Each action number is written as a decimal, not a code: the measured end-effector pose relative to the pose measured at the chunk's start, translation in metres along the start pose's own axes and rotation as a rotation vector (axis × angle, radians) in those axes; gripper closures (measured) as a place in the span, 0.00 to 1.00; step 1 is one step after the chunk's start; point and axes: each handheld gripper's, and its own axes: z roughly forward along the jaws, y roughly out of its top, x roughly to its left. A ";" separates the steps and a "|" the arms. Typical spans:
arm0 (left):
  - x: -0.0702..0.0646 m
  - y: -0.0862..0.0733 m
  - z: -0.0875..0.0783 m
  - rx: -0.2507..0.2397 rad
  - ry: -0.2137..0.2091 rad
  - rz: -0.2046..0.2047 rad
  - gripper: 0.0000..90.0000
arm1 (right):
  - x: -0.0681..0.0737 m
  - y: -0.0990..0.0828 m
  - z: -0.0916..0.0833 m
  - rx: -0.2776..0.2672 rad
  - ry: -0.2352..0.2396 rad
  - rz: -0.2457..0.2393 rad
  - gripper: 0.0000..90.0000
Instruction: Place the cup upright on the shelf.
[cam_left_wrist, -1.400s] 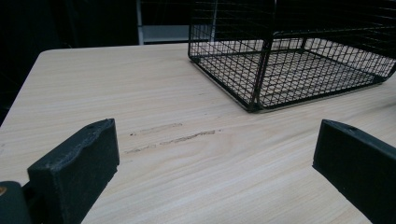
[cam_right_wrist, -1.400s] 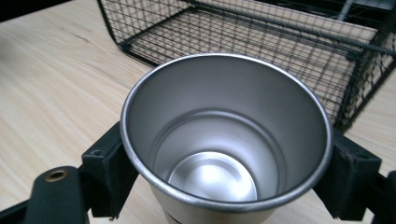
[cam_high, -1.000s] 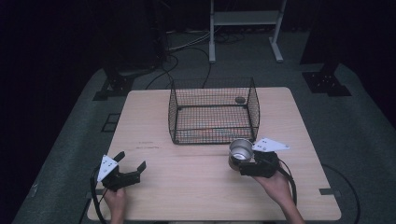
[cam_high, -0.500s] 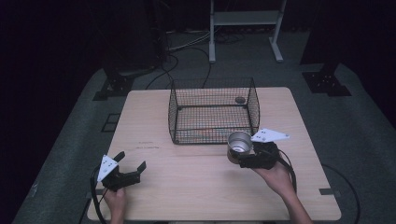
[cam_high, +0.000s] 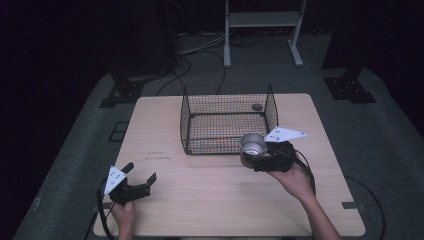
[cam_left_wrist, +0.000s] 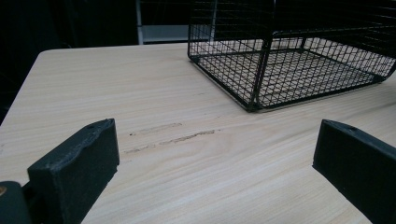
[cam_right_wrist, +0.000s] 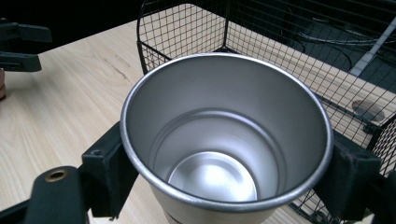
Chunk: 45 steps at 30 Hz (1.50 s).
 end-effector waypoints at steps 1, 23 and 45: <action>0.000 0.000 0.000 0.000 0.000 0.000 0.00 | 0.000 0.000 0.000 0.000 0.000 0.000 0.20; 0.000 0.000 0.000 -0.002 -0.001 -0.001 0.00 | -0.011 0.037 0.011 0.025 0.006 -0.031 0.20; 0.000 0.000 0.000 -0.005 0.000 0.001 0.00 | -0.022 0.069 0.025 0.029 -0.030 -0.038 0.20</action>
